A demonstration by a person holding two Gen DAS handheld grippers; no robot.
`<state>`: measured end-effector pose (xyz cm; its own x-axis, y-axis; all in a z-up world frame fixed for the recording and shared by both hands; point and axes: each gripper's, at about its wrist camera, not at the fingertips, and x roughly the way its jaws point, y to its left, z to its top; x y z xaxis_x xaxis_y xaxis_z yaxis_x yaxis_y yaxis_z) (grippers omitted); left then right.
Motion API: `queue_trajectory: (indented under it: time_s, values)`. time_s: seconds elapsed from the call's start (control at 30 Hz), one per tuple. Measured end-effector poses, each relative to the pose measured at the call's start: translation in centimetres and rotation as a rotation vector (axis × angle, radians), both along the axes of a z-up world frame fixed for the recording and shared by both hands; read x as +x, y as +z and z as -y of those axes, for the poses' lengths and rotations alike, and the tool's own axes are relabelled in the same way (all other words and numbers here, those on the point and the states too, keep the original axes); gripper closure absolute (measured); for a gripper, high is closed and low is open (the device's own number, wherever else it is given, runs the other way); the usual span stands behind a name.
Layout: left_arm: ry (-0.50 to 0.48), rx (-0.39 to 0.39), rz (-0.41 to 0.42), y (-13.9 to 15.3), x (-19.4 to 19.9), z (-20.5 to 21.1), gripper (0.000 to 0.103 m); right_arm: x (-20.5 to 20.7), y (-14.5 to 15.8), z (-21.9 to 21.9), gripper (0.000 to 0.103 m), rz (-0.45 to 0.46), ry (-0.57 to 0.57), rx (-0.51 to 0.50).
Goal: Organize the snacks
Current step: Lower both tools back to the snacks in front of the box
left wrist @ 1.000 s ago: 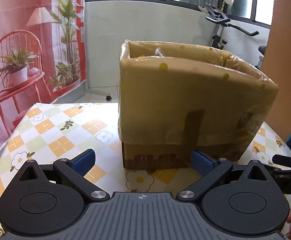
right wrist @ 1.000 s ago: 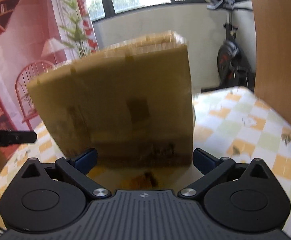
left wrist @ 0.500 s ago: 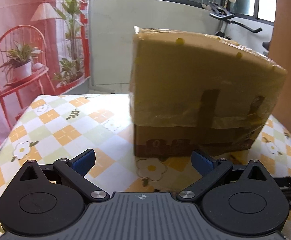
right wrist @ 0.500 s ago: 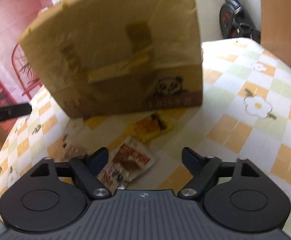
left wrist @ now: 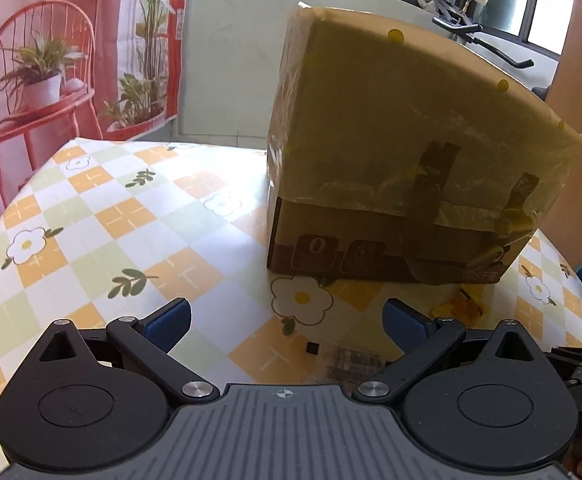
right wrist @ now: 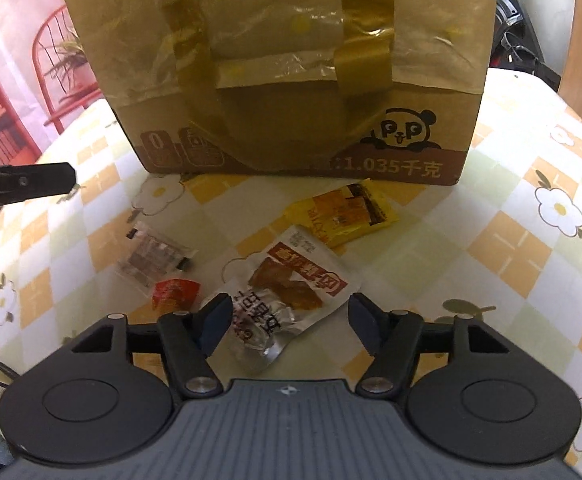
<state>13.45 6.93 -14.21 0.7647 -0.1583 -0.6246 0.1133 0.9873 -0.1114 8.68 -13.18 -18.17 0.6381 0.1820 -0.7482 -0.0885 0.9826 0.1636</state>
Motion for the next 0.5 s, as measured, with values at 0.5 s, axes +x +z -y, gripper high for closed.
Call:
queue_trajectory:
  time_s: [0.5]
  values:
    - [0.012,-0.022,-0.042,-0.8,-0.1,-0.3,0.000,-0.1,0.2,2.9,0.037,0.028,-0.097,-0.059]
